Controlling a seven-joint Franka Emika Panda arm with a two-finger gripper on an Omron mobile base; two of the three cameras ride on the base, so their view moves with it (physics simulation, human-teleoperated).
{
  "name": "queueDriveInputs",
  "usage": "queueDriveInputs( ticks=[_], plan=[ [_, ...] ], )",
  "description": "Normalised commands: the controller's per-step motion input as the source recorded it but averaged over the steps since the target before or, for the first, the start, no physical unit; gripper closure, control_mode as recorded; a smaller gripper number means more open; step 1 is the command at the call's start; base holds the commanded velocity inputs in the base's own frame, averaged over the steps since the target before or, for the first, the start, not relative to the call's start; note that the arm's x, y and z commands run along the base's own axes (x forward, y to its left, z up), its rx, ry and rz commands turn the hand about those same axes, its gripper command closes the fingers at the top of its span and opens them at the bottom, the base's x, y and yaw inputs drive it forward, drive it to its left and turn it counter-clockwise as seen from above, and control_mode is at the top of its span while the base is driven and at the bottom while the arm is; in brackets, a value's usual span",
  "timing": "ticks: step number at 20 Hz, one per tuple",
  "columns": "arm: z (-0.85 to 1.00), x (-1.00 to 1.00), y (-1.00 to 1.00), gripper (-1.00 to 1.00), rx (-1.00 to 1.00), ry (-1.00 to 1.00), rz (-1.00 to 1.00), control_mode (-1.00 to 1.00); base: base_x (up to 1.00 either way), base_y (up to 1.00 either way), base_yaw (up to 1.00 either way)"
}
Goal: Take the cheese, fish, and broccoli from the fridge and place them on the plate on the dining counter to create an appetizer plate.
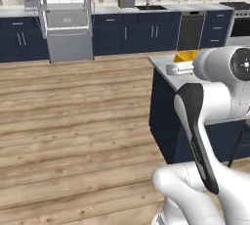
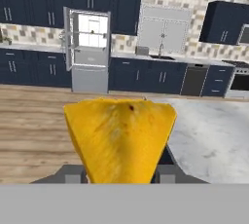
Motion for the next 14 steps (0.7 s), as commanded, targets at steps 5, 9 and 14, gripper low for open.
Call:
queueDriveInputs(
  ticks=[5,9,14],
  plan=[
    [0.0,0.0,0.0,1.0,0.0,0.0,0.0,1.0,-1.0,-0.96,0.0],
    [0.0,0.0,0.0,1.0,0.0,0.0,0.0,1.0,-0.83,-1.0,-0.03],
    [0.0,0.0,0.0,1.0,0.0,0.0,0.0,1.0,-0.11,-1.0,-0.01]
  ],
)
